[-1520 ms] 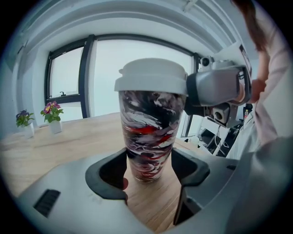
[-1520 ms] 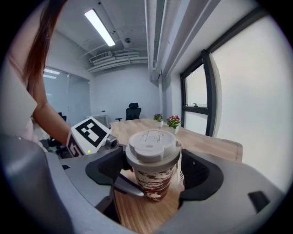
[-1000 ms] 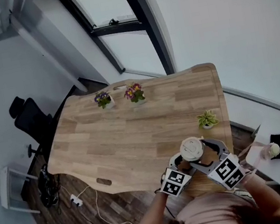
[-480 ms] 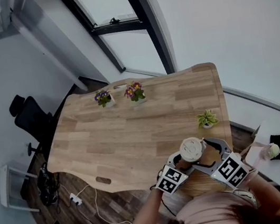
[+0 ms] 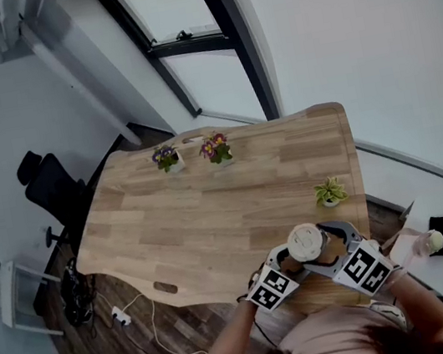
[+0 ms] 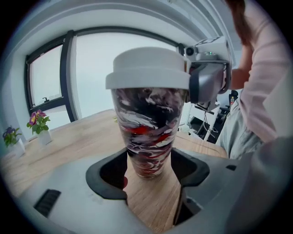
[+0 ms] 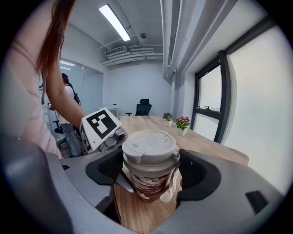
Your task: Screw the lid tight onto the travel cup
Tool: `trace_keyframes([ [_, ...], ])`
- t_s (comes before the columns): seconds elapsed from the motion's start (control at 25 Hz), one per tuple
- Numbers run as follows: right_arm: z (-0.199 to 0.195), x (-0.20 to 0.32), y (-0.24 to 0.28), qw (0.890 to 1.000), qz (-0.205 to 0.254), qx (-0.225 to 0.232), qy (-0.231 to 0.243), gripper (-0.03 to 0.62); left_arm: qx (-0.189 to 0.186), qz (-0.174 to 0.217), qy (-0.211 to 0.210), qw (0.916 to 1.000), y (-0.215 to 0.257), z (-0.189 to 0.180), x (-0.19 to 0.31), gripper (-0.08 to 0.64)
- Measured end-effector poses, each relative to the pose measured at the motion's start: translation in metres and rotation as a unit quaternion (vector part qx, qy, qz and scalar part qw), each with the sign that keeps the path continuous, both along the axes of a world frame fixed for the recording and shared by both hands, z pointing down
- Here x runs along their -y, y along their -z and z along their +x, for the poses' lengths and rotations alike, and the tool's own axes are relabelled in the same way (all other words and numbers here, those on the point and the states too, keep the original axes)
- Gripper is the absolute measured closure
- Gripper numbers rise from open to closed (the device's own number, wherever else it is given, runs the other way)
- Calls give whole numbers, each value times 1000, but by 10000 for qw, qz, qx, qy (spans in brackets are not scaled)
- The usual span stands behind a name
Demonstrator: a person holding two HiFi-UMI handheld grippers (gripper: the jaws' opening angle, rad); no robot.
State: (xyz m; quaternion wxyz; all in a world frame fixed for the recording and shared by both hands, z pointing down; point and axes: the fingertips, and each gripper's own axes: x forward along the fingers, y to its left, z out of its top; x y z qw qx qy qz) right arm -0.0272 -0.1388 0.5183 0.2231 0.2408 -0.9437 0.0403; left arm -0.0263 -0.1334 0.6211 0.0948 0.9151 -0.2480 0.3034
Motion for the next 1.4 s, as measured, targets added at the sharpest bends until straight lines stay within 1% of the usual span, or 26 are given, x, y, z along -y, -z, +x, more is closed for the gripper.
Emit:
trace_keyframes([
  [0.24,2,2,1,9972,121,128,-734,235,-24,138,441,9989,-1,1,2,265],
  [0.32,2,2,0,9961,120,171,-852,235,-49,138,555,9983,-2,2,2,265],
  [0.44,1,0,1,9973,-25,266,-677,235,-129,91,539,9984,-3,1,1,270],
  [0.64,3,0,2,9998,-146,119,-89,235,-57,-4,40,10000,-5,-2,1,272],
  [0.72,2,1,2,9999,-130,79,7,236,-15,-24,-27,10000,-5,-2,1,272],
  [0.84,2,1,3,9998,-55,133,-107,235,-18,3,130,9999,-4,-1,1,272],
  [1.2,7,5,3,9956,102,265,-889,235,-45,172,917,9956,-5,3,5,272],
  [1.28,6,4,2,9962,38,286,-825,236,-69,163,912,9957,-5,3,5,273],
  [1.4,4,-1,2,9987,-161,232,-429,235,-77,104,641,9979,-6,1,4,275],
])
